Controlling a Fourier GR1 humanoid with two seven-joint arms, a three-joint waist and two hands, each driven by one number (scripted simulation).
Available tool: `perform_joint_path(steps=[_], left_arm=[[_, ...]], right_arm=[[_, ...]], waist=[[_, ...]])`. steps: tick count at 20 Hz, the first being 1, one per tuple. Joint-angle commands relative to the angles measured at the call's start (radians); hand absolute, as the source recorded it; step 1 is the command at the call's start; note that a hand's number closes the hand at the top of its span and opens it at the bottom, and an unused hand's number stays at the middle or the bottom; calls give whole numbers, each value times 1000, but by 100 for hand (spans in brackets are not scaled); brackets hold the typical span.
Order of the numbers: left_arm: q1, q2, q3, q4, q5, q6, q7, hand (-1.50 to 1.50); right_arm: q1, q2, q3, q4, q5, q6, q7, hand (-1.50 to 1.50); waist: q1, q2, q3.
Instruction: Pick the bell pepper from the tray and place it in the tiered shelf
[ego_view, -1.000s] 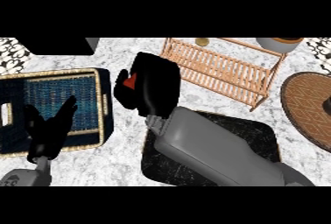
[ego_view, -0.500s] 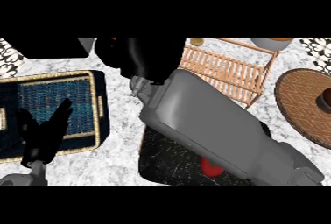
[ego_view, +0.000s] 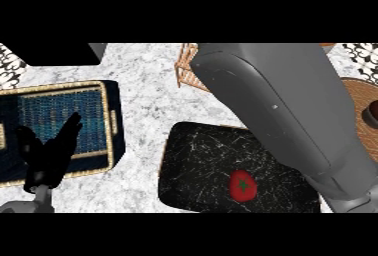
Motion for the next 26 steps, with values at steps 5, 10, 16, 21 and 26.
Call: perform_joint_path(steps=[5,10,16,21,26], left_arm=[[-7,-68,-34,64,-13,5,20,0],[21,-82,-36,81,-26,-11,-18,0],[28,-85,-27,79,-30,-27,-8,0],[12,-75,-19,79,-48,-37,5,0],[2,-83,-21,79,-59,-43,16,0]], right_arm=[[-36,-74,-128,50,-39,142,49,150],[-50,-117,-199,170,-78,159,-71,150],[8,-118,-185,213,-55,137,-154,150],[14,-166,-222,246,-51,132,-209,150],[23,-170,-234,328,-37,70,-287,150]], waist=[[-3,12,-13],[12,19,-14],[18,19,-14],[18,18,-13],[21,20,-13]])
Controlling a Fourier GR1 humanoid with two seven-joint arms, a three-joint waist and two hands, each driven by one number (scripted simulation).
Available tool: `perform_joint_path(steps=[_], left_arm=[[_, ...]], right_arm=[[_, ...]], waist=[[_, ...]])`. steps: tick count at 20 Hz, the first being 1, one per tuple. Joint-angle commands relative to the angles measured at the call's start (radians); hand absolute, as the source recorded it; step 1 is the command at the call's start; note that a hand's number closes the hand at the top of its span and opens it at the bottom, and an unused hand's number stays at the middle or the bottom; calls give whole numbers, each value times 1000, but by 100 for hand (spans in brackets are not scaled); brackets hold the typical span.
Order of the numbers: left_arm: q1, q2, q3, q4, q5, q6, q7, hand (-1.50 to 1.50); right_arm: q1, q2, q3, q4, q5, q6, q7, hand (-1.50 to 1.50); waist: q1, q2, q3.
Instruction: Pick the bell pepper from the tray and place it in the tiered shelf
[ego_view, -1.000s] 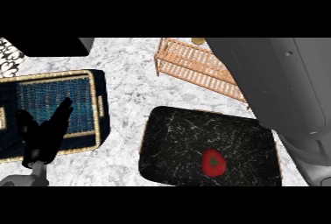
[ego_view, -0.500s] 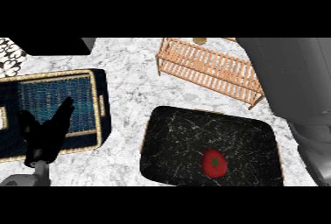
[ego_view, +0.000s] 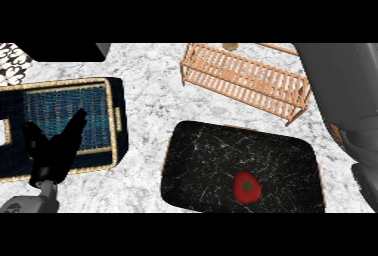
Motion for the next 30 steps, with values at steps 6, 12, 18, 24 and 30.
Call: perform_joint_path(steps=[6,12,18,24,30], left_arm=[[0,-39,-11,57,-7,-9,46,0],[8,-35,12,66,-6,-31,32,0],[1,-73,8,95,-24,-9,19,0],[44,-92,-6,43,-46,7,22,0],[37,-67,25,43,-36,-25,17,0]], right_arm=[[-26,21,-25,120,20,-108,-95,150],[-16,-6,-55,180,6,-136,-186,150],[27,-4,-102,98,-6,-206,-112,150],[1,20,-154,55,-28,-319,-87,-150],[1,53,-235,-28,-114,-439,-118,-150]], waist=[[5,9,-16],[10,13,-16],[-13,11,-16],[-7,5,-15],[-9,3,-16]])
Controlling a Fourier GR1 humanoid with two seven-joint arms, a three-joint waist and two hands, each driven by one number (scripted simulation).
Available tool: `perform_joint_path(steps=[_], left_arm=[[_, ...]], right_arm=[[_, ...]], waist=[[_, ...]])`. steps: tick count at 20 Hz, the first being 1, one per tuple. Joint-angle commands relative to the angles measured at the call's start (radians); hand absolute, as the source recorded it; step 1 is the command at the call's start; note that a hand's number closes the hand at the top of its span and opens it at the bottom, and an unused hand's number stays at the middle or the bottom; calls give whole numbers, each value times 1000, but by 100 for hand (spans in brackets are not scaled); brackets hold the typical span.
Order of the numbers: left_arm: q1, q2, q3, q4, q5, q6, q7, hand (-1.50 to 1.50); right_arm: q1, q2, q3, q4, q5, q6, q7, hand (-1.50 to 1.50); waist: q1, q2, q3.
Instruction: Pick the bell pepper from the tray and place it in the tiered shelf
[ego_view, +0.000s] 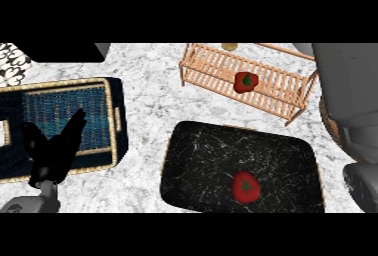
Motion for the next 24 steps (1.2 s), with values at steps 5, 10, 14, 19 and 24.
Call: perform_joint_path(steps=[5,10,14,19,24], left_arm=[[51,-59,-46,73,-37,14,0,0],[13,-47,-7,65,-23,21,29,0],[69,11,54,45,35,-56,14,0],[72,-43,9,48,-26,-3,0,0],[50,-50,35,74,-15,-4,-1,0]], right_arm=[[-3,-24,-81,-112,-17,-171,24,-150],[72,-115,-84,-166,80,-165,95,-150],[121,-155,-134,-298,115,-197,168,-150],[242,-223,-241,-502,-2,-89,187,-150],[402,-274,-290,-713,-141,66,189,-150]], waist=[[-19,4,-16],[-34,1,-16],[-35,-5,-16],[-57,-7,-15],[-59,-4,-15]])
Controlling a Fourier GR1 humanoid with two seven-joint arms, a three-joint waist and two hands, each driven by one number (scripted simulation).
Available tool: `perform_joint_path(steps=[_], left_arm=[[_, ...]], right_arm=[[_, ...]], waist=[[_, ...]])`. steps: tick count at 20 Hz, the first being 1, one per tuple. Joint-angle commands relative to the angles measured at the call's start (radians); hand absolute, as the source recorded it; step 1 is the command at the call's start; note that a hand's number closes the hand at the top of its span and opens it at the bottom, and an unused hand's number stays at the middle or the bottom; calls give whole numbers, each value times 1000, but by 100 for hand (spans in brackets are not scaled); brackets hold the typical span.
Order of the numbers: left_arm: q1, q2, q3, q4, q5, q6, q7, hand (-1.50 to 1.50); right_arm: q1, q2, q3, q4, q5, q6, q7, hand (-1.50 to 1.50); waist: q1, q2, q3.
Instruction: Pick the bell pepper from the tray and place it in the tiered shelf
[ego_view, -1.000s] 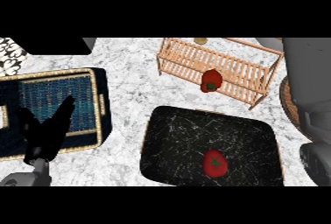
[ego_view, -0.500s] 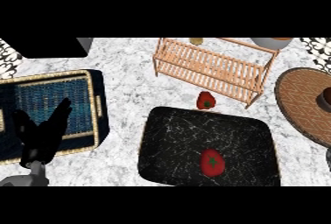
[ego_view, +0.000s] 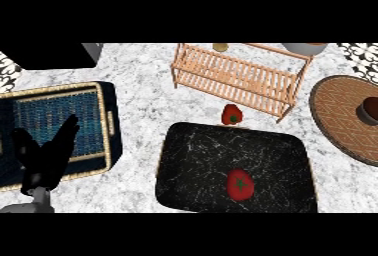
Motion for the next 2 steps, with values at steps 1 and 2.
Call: perform_joint_path(steps=[1,2], left_arm=[[-32,3,23,106,25,-33,21,0],[0,-23,5,123,6,-31,-34,0]], right_arm=[[87,-52,-41,-167,-76,118,72,-150],[167,-56,-76,-198,-143,121,1,-150]], waist=[[-1,13,-14],[-4,15,-14]])
